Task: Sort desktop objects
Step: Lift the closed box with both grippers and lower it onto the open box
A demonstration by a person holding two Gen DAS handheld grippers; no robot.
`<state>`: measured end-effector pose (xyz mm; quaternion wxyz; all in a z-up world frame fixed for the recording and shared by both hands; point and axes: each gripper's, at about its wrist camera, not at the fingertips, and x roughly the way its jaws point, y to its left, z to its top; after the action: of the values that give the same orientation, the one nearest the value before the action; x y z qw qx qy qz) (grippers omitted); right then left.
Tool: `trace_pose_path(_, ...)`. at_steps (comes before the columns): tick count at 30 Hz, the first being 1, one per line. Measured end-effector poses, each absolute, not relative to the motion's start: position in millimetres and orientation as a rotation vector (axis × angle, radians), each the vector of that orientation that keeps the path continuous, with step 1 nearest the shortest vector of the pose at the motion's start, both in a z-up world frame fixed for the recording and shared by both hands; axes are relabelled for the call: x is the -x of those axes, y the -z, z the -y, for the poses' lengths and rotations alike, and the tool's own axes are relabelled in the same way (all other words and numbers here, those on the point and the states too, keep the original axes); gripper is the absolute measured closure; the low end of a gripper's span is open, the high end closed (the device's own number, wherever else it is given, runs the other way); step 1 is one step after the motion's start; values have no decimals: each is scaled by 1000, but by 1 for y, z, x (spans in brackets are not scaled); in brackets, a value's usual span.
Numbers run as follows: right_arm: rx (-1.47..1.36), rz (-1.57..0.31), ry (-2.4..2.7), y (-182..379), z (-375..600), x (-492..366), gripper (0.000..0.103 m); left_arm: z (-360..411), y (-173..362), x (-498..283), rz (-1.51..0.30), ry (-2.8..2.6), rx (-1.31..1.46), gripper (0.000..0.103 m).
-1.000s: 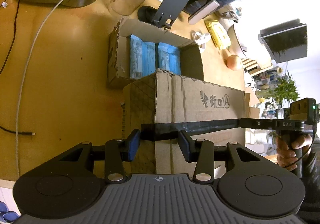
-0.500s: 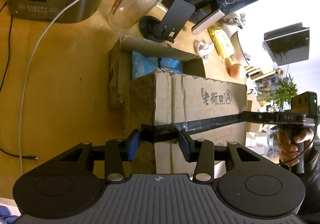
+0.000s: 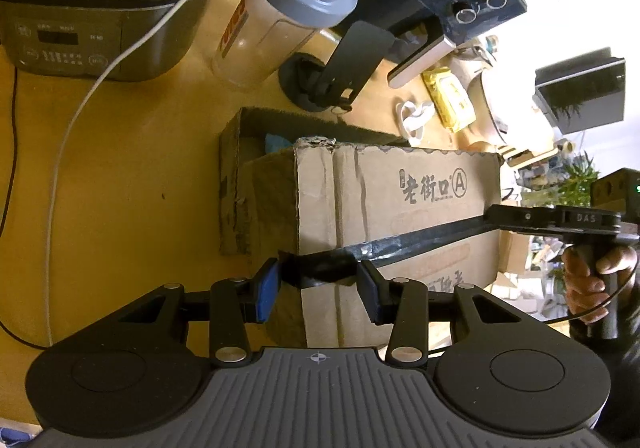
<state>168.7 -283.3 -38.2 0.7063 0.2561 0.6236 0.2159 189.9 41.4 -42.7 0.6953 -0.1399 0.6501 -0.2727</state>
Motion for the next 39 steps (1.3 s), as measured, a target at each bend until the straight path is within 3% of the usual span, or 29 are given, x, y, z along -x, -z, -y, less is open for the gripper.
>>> trace_pose_path(18,-643,-1359,-445,47,289,-194,66,-34,28,-232,-1408,608,285,64)
trace_pose_path(39,-641,-1386,-416,62,287,-209,65,-32,48,-244,-1444,589,287,64)
